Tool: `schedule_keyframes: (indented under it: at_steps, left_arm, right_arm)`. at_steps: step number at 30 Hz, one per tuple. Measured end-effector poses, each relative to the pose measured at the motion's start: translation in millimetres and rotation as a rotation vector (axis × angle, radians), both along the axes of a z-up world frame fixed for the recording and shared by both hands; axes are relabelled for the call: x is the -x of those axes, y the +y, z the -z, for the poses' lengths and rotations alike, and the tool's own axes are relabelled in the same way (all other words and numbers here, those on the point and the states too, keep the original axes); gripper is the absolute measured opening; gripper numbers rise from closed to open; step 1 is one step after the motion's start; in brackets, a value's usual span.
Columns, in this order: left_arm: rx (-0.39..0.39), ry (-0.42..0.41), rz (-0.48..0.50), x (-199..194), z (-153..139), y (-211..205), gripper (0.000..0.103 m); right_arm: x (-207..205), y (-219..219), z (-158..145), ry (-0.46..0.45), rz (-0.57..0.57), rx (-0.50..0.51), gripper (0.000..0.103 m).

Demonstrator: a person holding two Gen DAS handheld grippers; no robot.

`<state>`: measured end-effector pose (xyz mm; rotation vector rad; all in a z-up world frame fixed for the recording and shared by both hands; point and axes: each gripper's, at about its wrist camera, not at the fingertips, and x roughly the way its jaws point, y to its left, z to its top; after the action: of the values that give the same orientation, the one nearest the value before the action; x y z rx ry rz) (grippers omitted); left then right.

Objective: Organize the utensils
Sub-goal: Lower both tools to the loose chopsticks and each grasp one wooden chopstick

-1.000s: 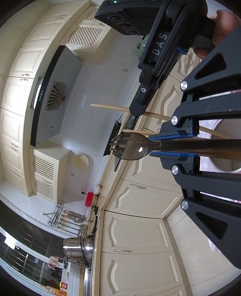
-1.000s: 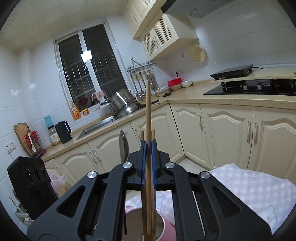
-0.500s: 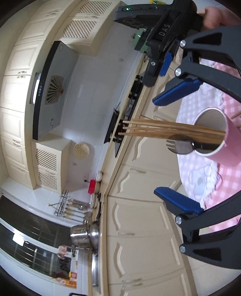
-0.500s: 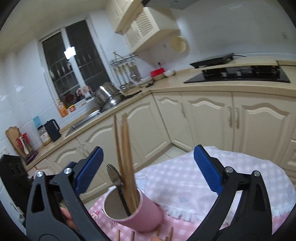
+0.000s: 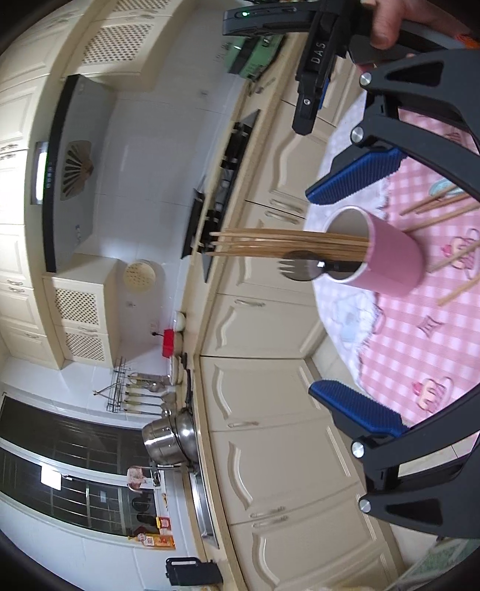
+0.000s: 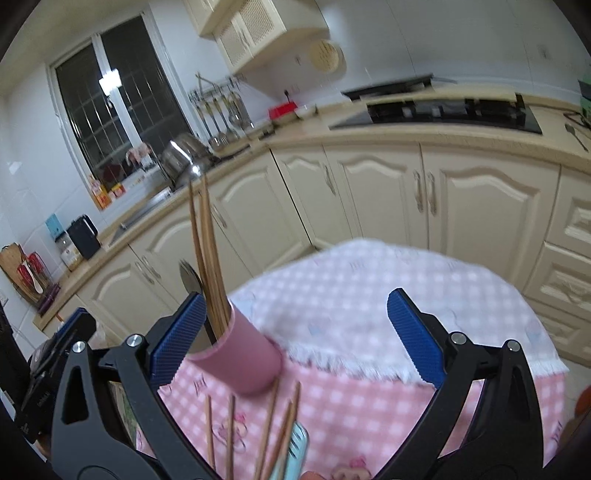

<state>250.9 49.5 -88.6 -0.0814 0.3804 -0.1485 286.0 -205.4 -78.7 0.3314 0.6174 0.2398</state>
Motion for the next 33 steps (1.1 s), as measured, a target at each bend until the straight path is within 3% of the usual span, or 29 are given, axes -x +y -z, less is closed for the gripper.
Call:
schedule_keyframes:
  at_steps: [13,23,25,30,33]
  left_arm:
    - [-0.020,0.141,-0.037,21,27,3,0.094]
    - [-0.043,0.253,-0.076,32,58,3,0.094]
    - [-0.055,0.282,-0.088,34,66,2,0.094]
    - [-0.088,0.355,-0.099,33,86,-5,0.094]
    - [-0.117,0.399,-0.106,31,98,-9,0.094]
  right_arm:
    - [41,4,53,0.184,-0.072,0.075,0.097]
    - [59,26,76,0.238,-0.151,0.135,0.096]
    - [60,32,81,0.251,-0.170,0.149,0.087]
    - [59,48,92,0.290,-0.233,0.169,0.050]
    - [57,56,97,0.305,-0.260,0.183,0.036]
